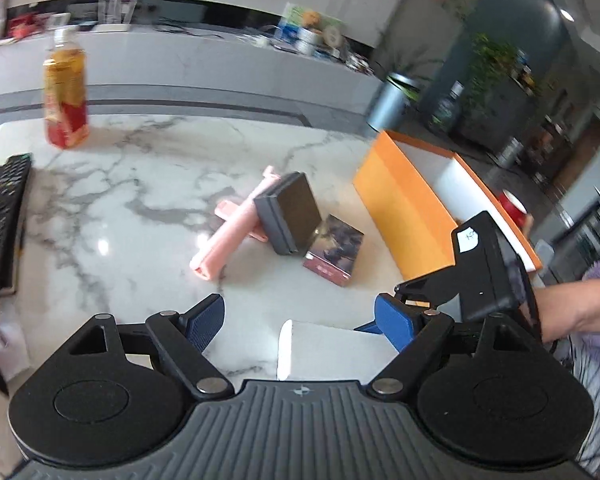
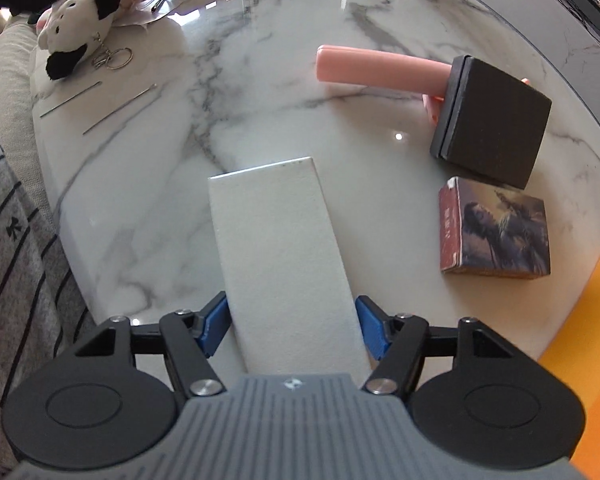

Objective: Organize objects
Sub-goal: 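Grasp the white rectangular case with the right tool, then grasp the pink selfie stick with the left tool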

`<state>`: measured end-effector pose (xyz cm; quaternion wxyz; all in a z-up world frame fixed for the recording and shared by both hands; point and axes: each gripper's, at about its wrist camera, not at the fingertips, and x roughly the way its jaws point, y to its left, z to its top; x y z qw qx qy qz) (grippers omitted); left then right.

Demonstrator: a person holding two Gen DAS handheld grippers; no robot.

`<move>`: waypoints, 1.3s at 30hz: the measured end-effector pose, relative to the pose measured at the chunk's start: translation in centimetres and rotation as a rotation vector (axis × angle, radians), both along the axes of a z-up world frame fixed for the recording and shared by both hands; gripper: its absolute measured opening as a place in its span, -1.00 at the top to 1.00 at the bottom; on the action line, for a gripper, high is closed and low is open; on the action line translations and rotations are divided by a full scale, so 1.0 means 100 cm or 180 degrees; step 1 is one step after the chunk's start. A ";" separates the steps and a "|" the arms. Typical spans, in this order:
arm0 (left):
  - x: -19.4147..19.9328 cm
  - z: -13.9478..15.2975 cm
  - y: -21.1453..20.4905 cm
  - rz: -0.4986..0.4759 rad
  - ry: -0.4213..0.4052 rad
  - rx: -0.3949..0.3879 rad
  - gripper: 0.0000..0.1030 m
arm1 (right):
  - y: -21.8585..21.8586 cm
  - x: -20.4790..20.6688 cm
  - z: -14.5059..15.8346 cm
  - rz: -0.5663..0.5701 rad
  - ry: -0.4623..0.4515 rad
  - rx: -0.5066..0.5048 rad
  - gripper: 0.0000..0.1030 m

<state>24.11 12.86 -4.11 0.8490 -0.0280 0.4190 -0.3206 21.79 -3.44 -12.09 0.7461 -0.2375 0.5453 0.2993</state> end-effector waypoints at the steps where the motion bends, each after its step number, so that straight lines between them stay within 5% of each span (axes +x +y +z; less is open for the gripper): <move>1: 0.009 -0.005 -0.005 -0.0089 -0.0001 0.0080 -0.89 | -0.002 -0.004 0.000 -0.0011 -0.0012 0.0017 -0.33; 9: 0.080 -0.039 -0.035 -0.0312 0.0052 0.0124 -0.90 | -0.018 -0.028 -0.001 -0.0153 -0.0202 0.0211 -0.34; 15: 0.123 -0.073 -0.068 -0.0653 0.0282 0.0917 -0.90 | -0.030 -0.035 -0.001 -0.0356 -0.0203 0.0444 -0.33; 18: 0.136 -0.083 -0.071 -0.0578 0.0312 0.1013 -0.90 | -0.036 -0.037 0.000 -0.0374 -0.0157 0.0514 -0.32; 22: 0.146 -0.094 -0.076 -0.0645 0.0489 0.1085 -0.52 | -0.039 -0.038 0.000 -0.0340 -0.0137 0.0575 -0.30; 27: 0.145 -0.091 -0.082 -0.0442 0.0388 0.1177 -0.20 | -0.041 -0.040 0.000 -0.0331 -0.0157 0.0643 -0.30; 29: 0.146 -0.090 -0.080 -0.0291 0.0385 0.1194 0.15 | -0.043 -0.040 0.000 -0.0333 -0.0163 0.0657 -0.30; 39: 0.123 -0.087 -0.081 0.0229 0.0325 0.1130 0.35 | -0.044 -0.042 0.001 -0.0324 -0.0188 0.0686 -0.30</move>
